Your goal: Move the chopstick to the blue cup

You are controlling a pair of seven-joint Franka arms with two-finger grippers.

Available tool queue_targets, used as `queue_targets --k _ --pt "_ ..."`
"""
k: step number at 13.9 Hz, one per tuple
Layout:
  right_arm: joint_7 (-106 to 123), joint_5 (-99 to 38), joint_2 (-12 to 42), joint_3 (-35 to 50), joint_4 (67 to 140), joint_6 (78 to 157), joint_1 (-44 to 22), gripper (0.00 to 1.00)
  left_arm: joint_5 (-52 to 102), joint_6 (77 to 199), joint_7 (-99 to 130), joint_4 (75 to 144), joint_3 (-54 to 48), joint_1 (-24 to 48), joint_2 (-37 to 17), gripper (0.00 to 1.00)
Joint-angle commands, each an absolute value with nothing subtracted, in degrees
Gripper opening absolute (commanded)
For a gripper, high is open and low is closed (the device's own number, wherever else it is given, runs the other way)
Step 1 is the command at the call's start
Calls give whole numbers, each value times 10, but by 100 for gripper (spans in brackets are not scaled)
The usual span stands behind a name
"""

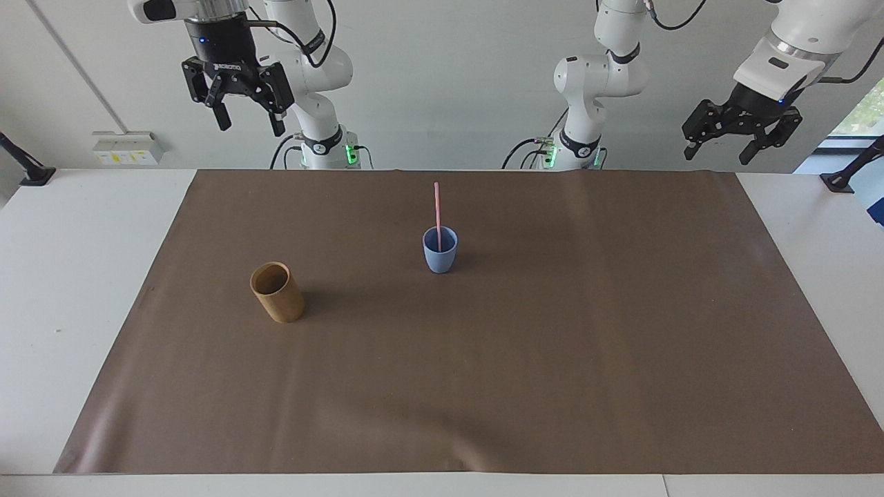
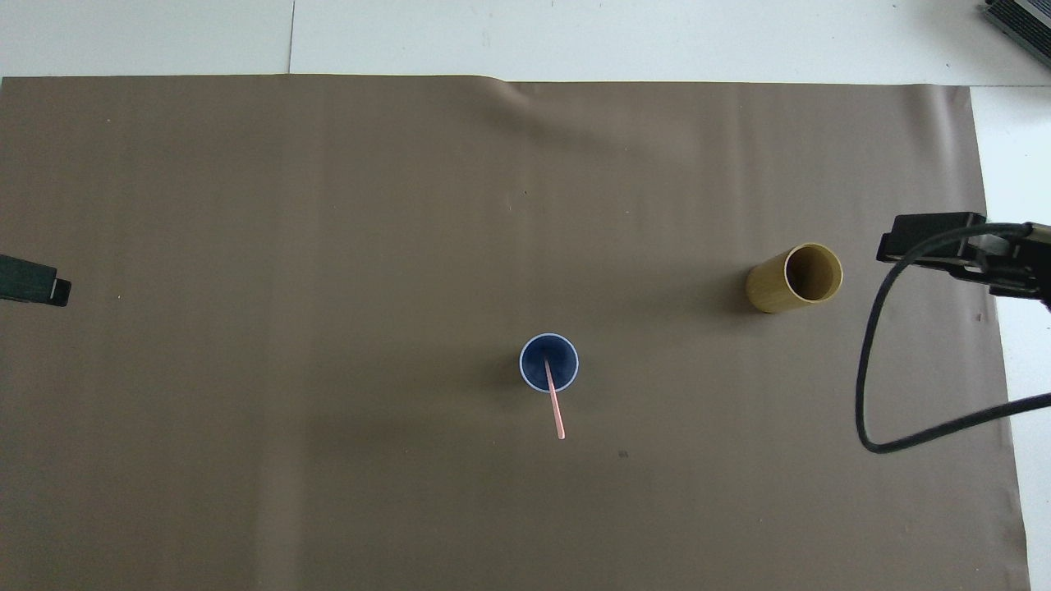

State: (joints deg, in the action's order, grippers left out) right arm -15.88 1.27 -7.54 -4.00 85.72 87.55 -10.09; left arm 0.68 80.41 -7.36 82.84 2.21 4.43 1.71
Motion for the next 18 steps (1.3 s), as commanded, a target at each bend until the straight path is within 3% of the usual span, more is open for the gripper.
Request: queue_targets --k 1,10,18 --pt "-63 10 -78 -43 884 834 -99 100 -2 812 -79 836 18 39 25 100" --pt "-53 20 -72 -45 943 839 -12 100 -2 812 -79 836 18 39 25 100" --pt "2 11 -29 -39 873 828 -7 100 -2 812 -79 837 18 39 25 100"
